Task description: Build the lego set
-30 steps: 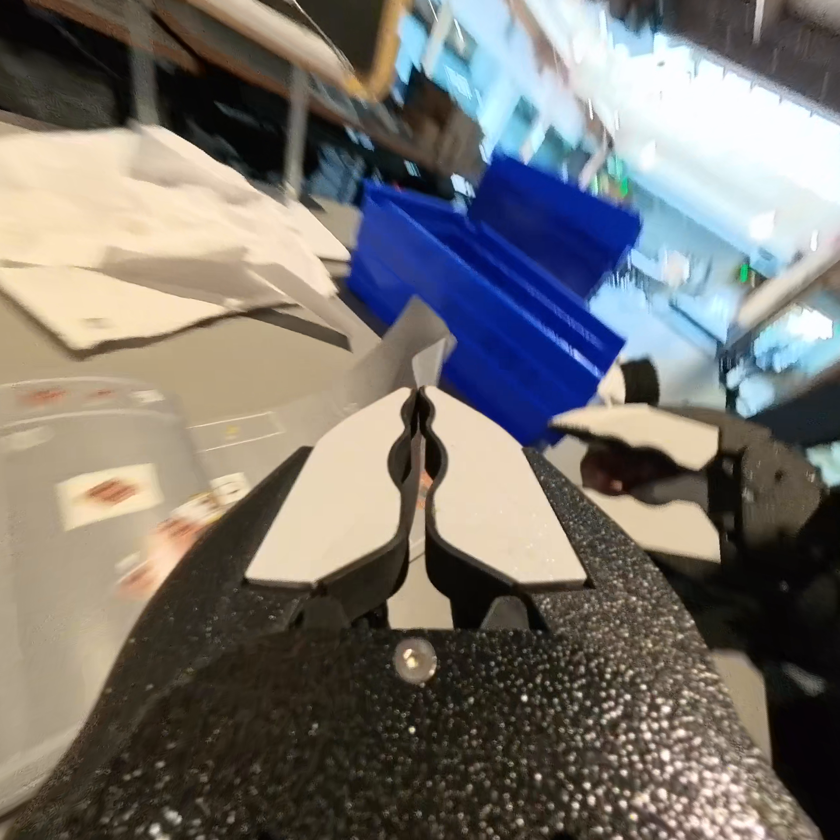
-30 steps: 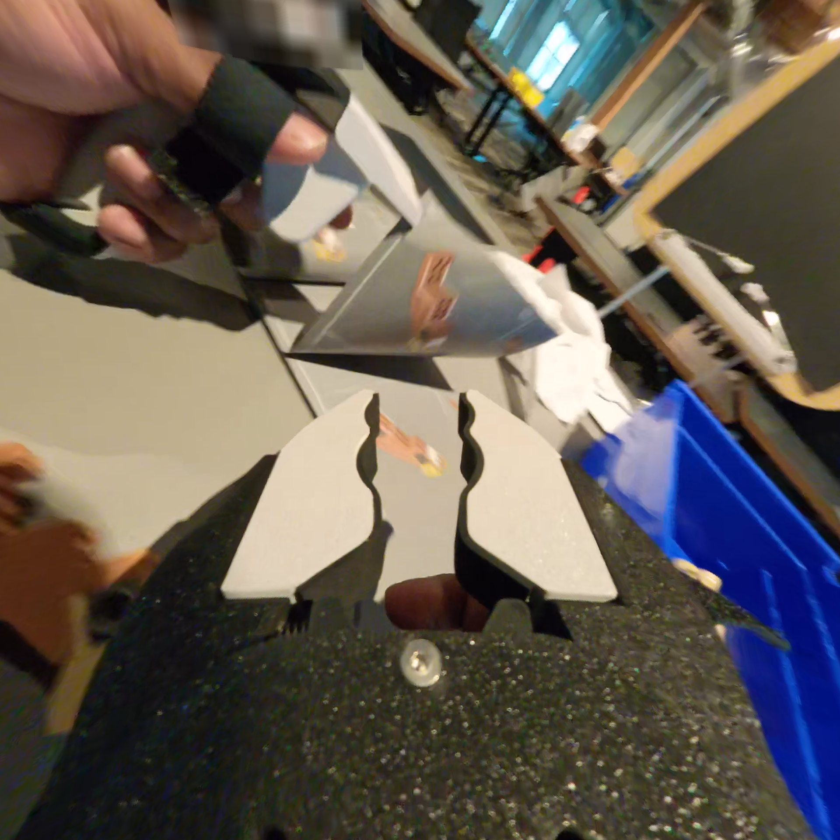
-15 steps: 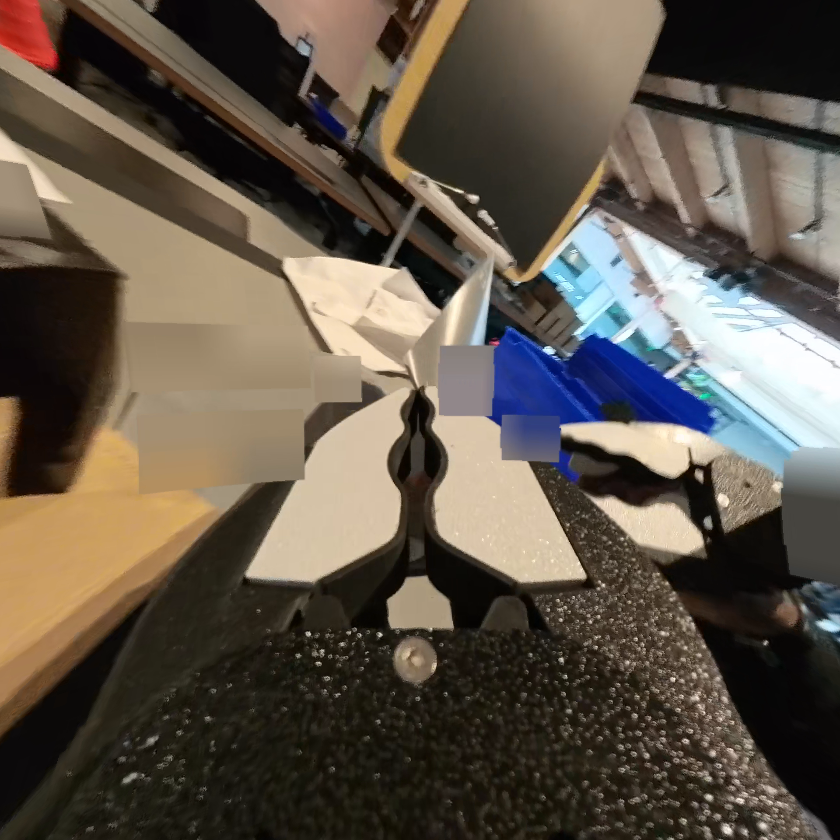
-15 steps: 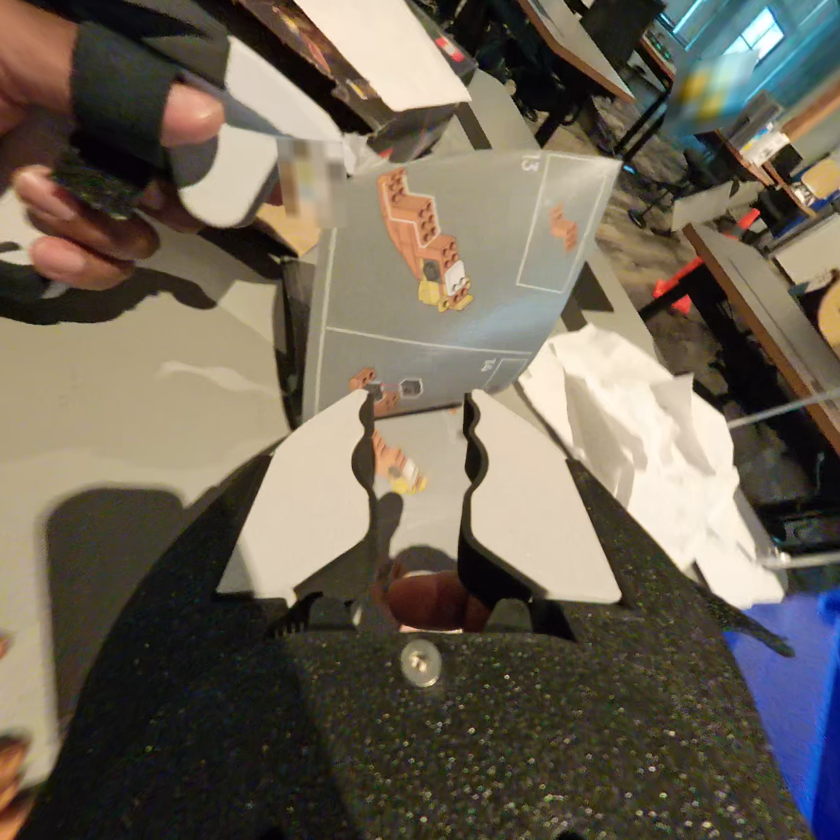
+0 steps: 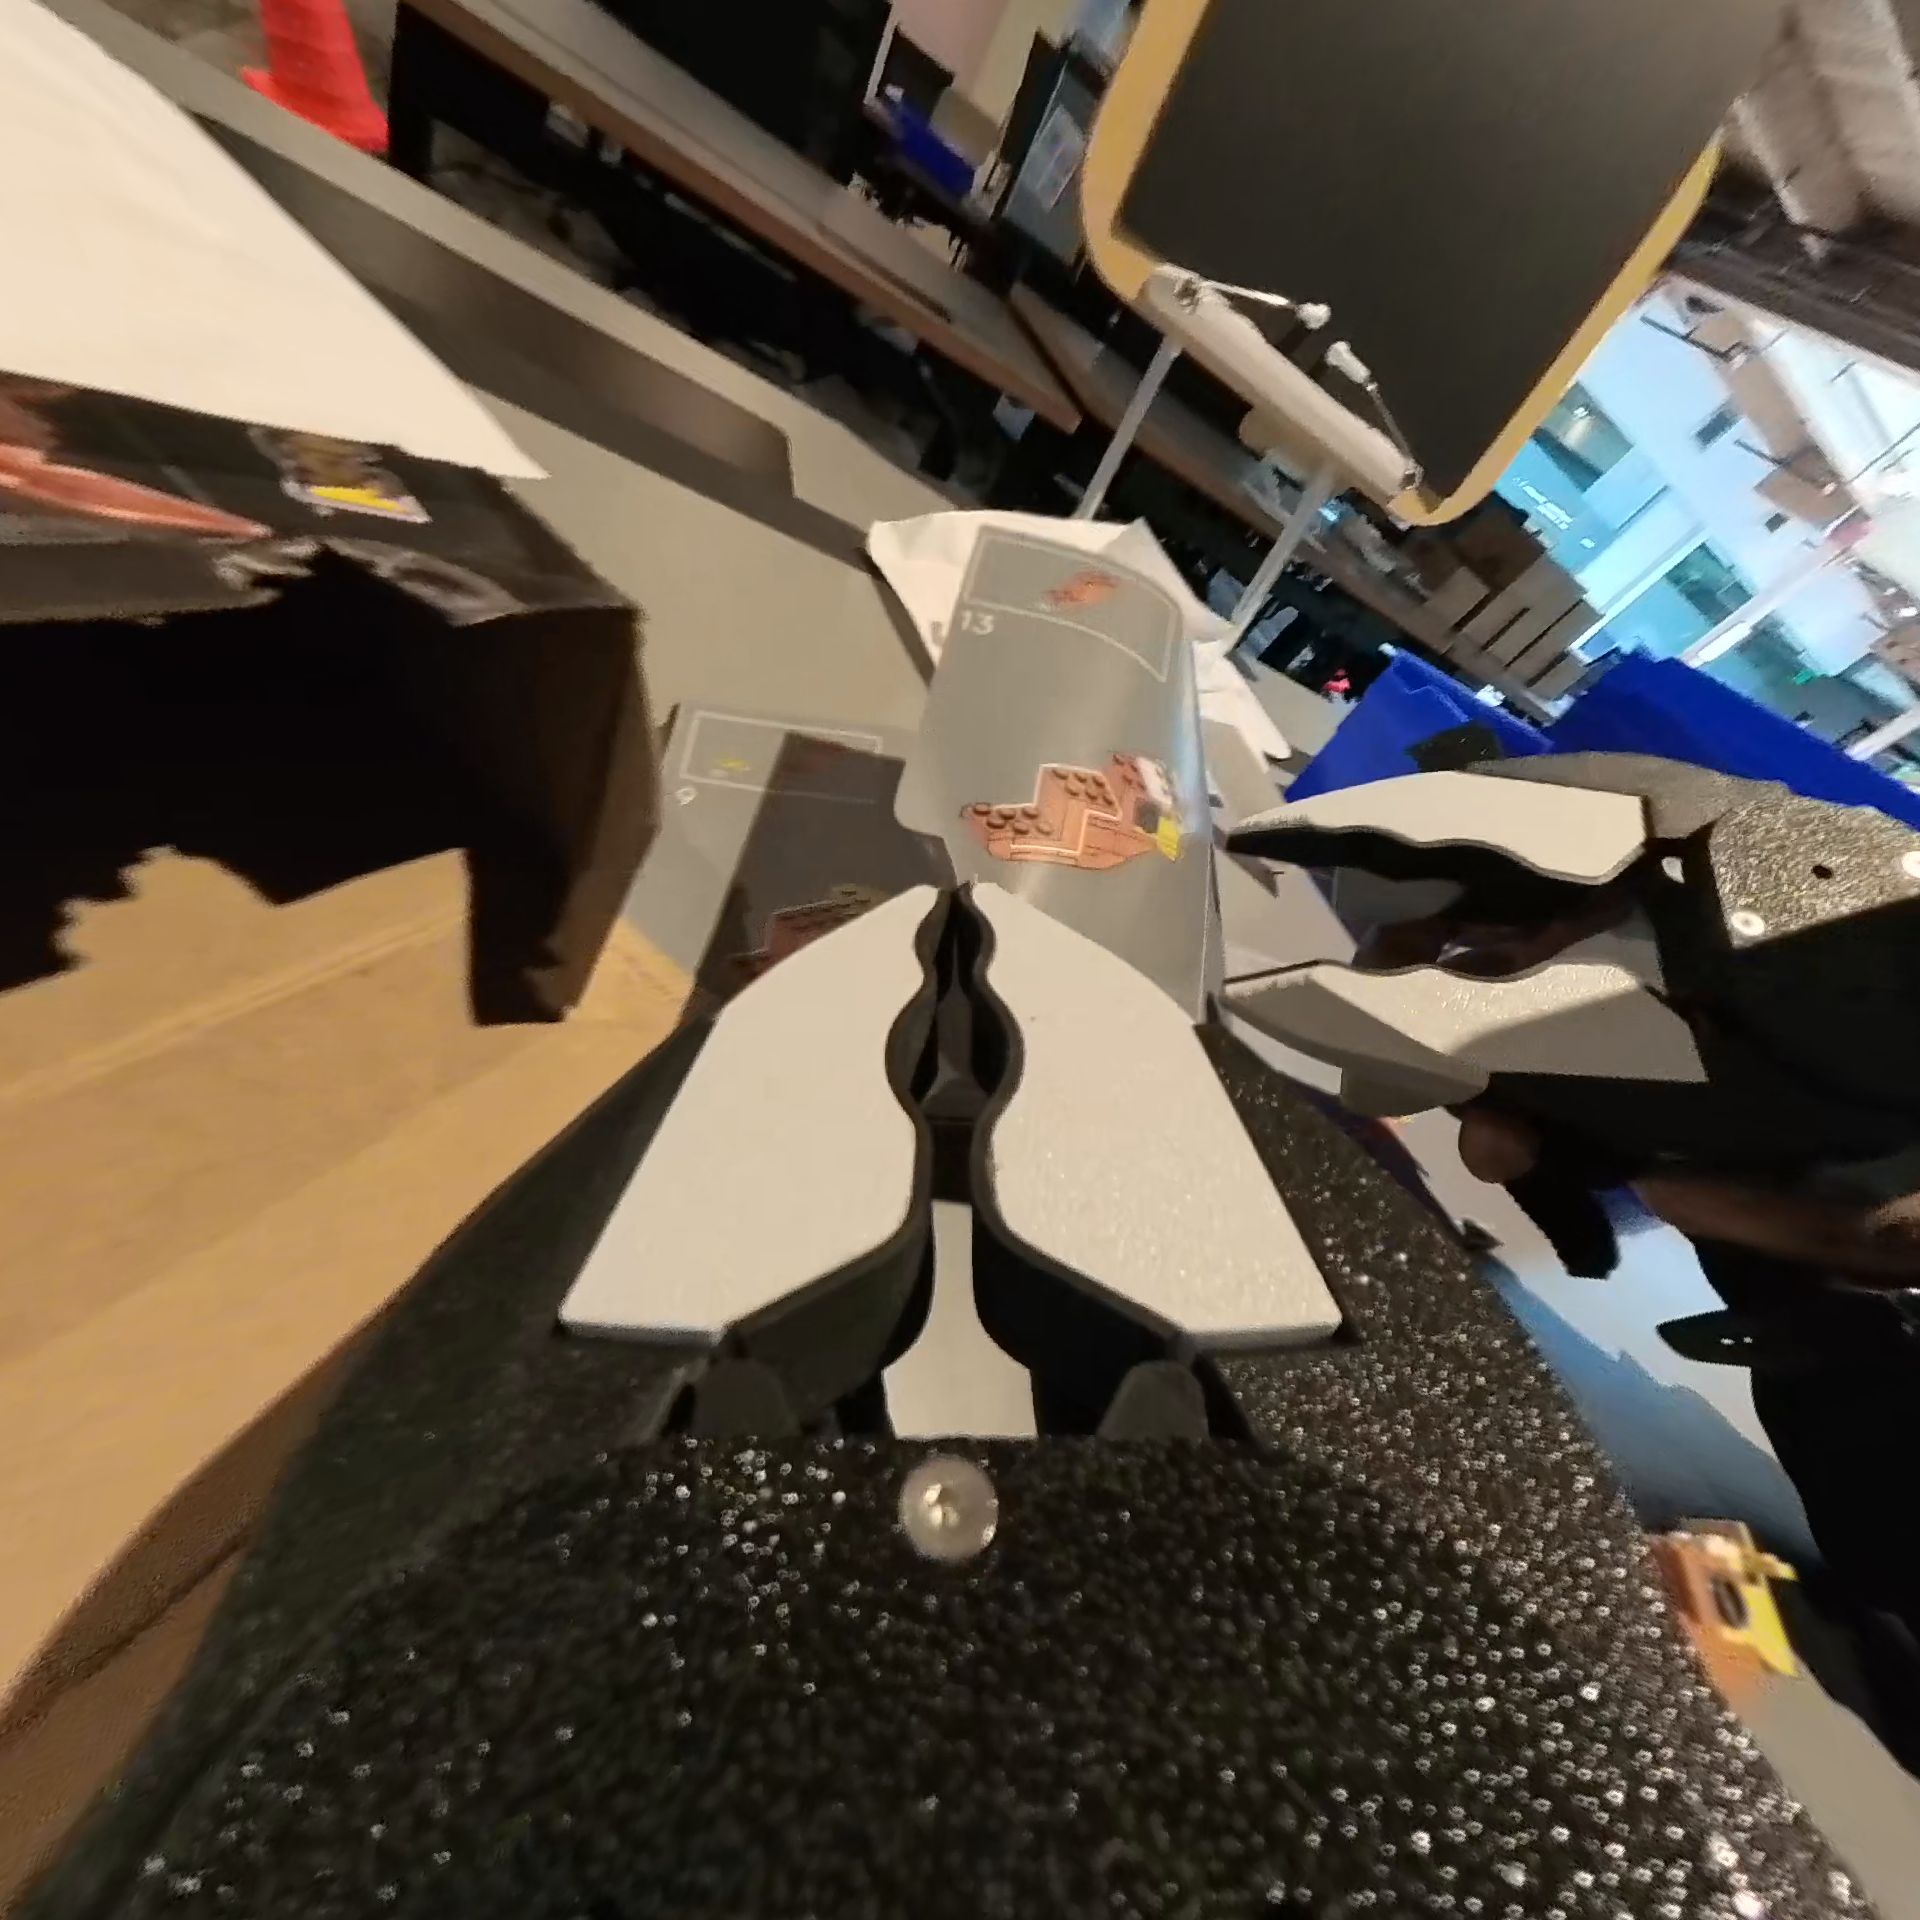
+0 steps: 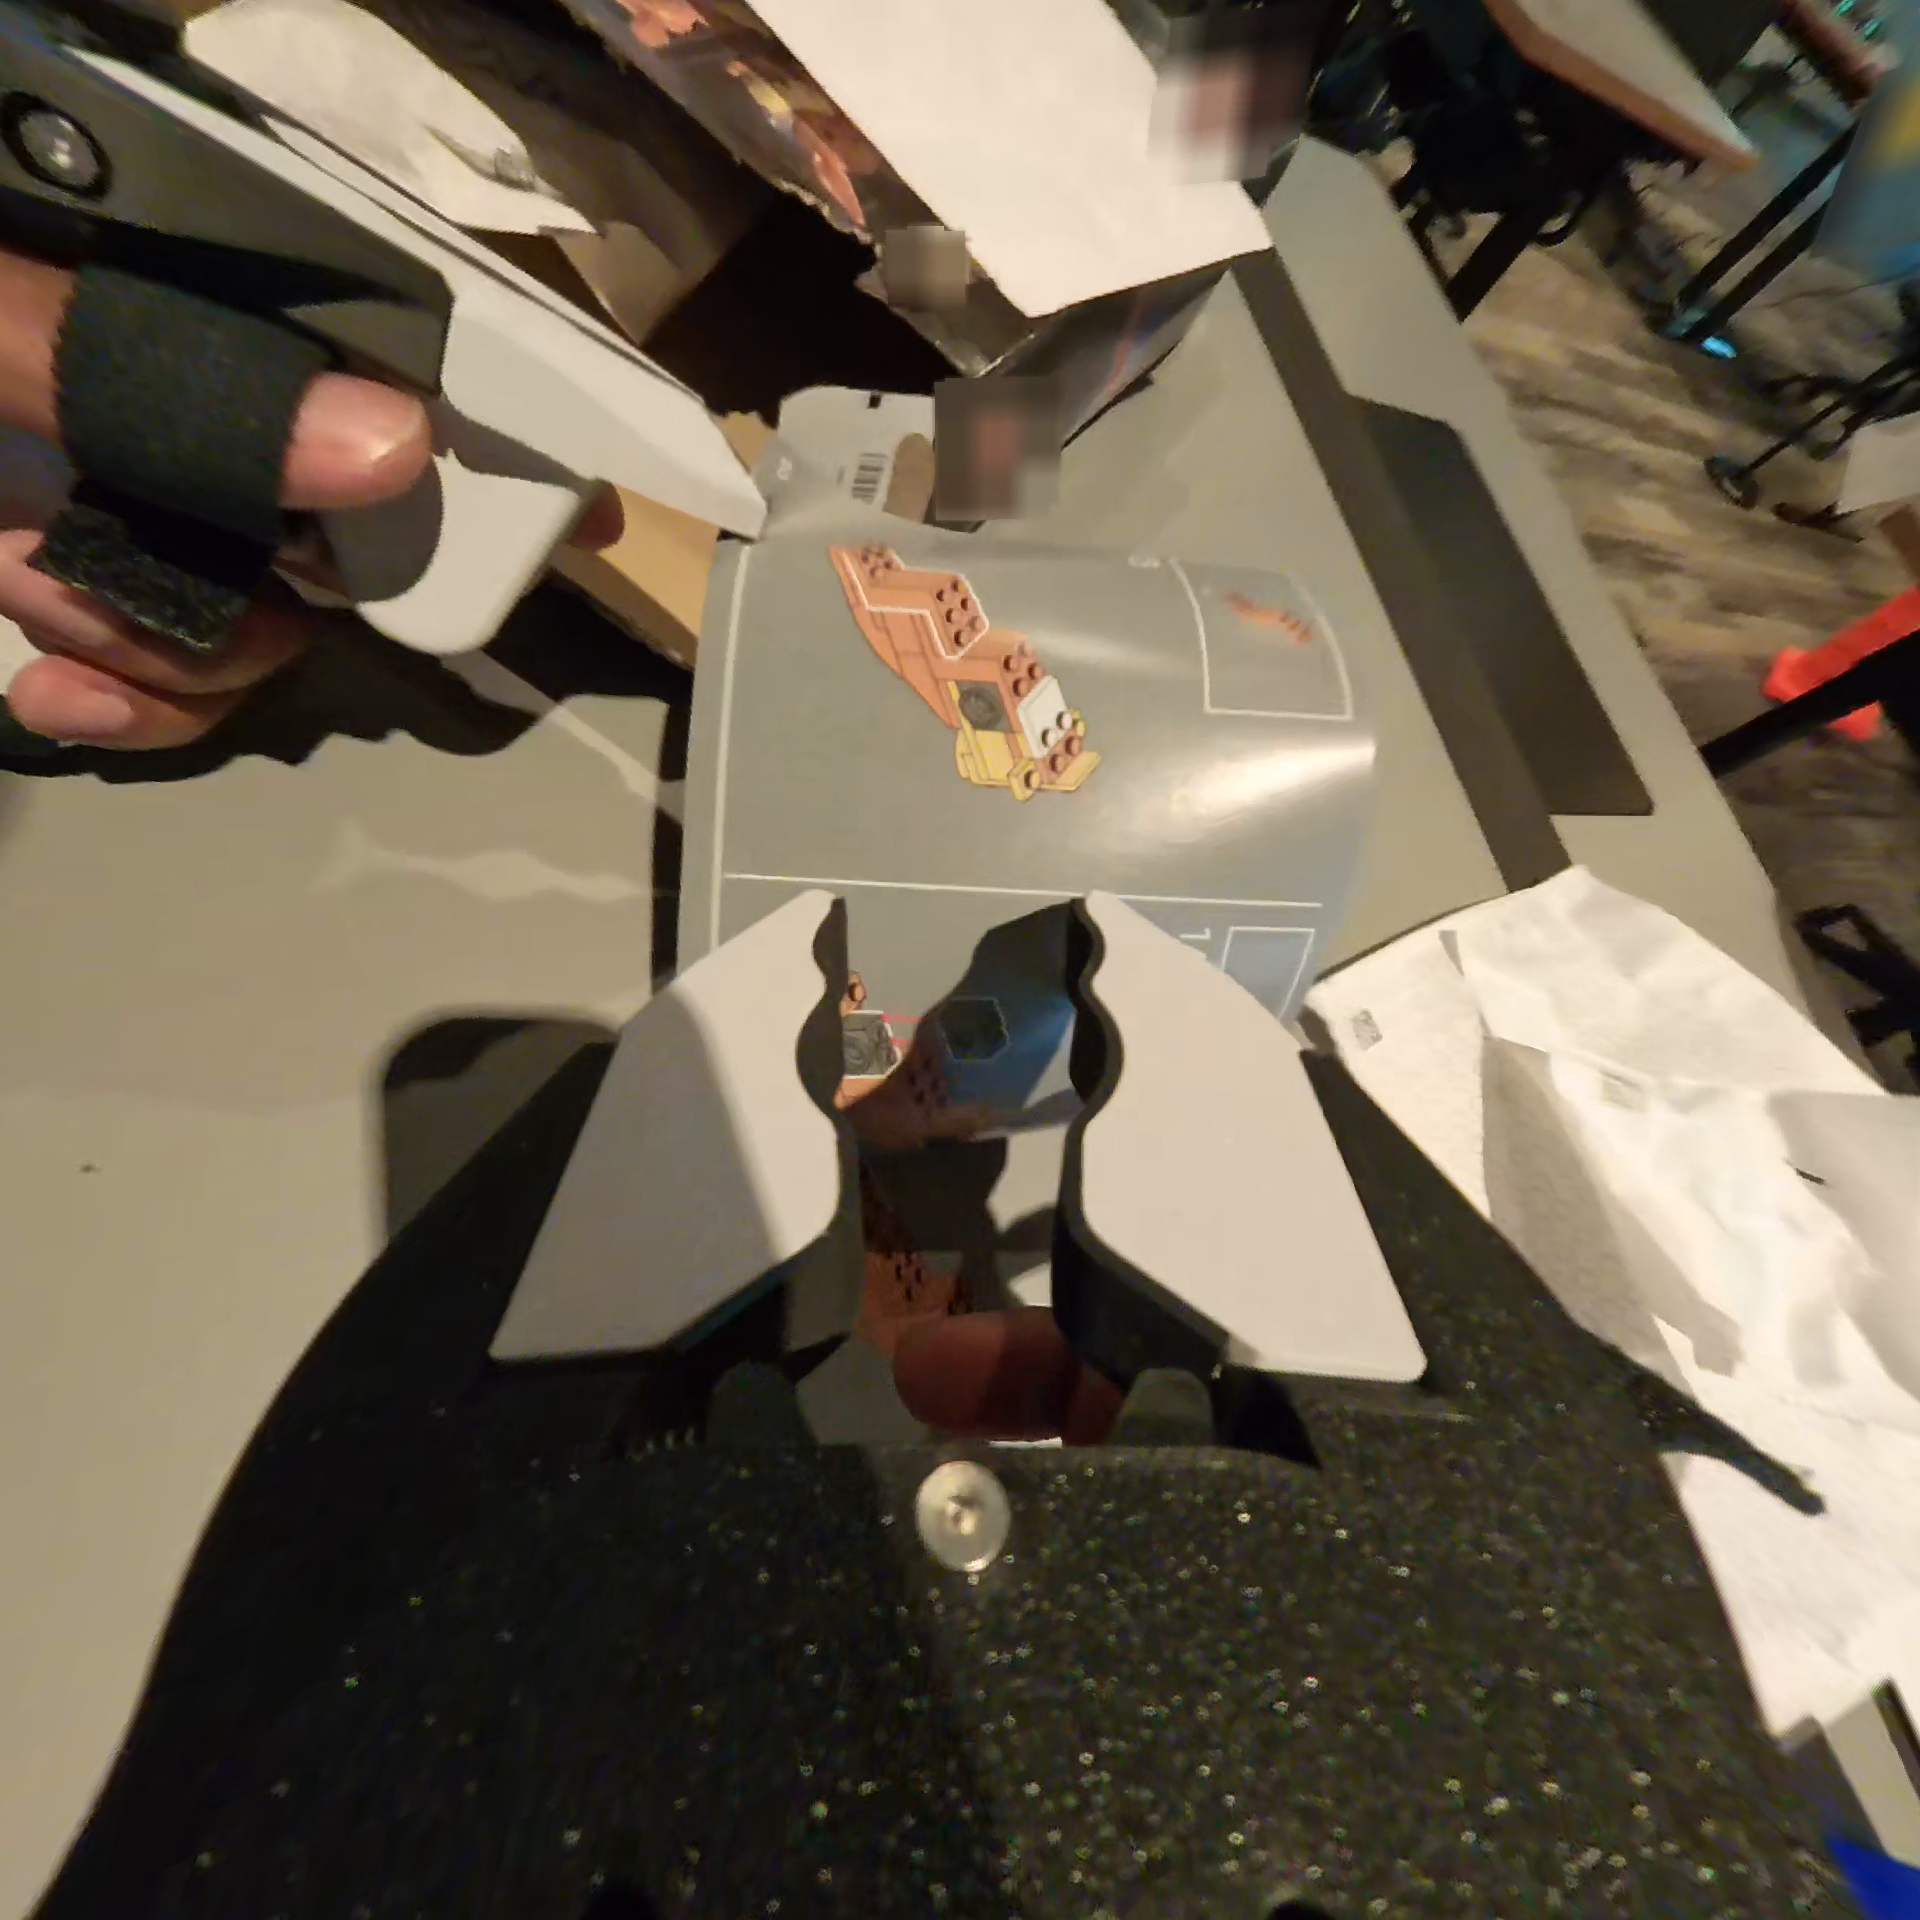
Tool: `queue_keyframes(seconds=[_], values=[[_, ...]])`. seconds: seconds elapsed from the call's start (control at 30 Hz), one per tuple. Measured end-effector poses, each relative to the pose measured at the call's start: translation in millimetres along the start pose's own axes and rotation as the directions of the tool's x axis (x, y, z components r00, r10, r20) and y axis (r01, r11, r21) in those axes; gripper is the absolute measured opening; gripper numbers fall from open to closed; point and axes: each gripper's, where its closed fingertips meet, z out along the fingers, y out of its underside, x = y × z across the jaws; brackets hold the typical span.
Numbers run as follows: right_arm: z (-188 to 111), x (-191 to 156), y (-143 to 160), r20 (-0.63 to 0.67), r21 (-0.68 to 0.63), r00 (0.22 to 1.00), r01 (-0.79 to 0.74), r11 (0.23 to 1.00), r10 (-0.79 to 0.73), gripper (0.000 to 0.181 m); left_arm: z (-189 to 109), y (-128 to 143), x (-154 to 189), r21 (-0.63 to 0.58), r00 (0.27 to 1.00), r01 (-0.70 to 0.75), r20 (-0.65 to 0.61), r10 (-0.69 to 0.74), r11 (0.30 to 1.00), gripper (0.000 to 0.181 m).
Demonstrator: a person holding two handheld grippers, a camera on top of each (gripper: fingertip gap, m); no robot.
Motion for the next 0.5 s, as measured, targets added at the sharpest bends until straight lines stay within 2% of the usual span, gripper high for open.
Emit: queue_keyframes(seconds=[0.5], values=[[28, -10, 4, 0.019, -0.080, 0.999, 0.046, 0.996, -0.044, 0.040, -4, 8, -11, -0.088, 0.999, -0.023, -0.028, 0.020, 0.996, 0.005]])
